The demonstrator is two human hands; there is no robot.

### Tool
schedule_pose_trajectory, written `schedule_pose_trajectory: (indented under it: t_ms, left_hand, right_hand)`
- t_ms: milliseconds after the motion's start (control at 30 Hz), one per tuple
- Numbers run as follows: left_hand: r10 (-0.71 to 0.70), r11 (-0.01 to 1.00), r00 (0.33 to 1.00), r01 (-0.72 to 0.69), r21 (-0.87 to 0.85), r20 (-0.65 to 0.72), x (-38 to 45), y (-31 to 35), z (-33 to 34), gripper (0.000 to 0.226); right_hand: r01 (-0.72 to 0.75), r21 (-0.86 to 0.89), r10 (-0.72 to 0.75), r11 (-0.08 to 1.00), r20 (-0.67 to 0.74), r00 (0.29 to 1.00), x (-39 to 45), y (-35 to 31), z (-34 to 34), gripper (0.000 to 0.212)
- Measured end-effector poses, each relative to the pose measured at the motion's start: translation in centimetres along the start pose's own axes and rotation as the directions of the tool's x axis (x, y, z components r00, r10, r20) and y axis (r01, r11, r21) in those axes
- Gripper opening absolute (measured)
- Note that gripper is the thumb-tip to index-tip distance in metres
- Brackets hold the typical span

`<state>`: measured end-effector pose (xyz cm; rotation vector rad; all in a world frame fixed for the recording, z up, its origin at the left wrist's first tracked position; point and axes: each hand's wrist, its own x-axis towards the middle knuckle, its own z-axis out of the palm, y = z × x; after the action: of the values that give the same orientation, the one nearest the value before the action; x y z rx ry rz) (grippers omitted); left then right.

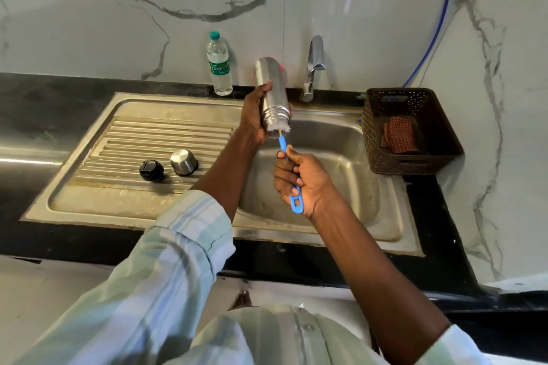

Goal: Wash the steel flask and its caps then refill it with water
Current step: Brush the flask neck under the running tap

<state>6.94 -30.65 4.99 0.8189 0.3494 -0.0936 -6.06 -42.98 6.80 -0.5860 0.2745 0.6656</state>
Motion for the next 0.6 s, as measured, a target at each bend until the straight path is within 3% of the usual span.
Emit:
schedule_pose_trajectory:
  t_ms: [167,467,600]
  left_hand:
    - [-0.015,0.994,0.999,0.019,-0.111,0.035,0.5,0.1,-0.2,0.054]
    - [-0.049,0.989,0.993,0.062,-0.134,0.103,0.3,-0.6,-0.5,0.056]
    - [-0.123,0.992,0.985,0.122,0.018,0.118,-0.2,-0.7,-0.4,0.064]
  right_hand:
    - [-0.011,-0.044,0.012,0.999,0.008,1.000,-0.1,-0.3,-0.1,0.030]
    - [-0.008,-0.076,0.008,0.997,0.002,1.000,-0.3,0.2,-0.9,0.031]
    - [0.061,-0.180,-0.079,0.982,-0.093,0.992,1.0,-0.3,-1.6,0.033]
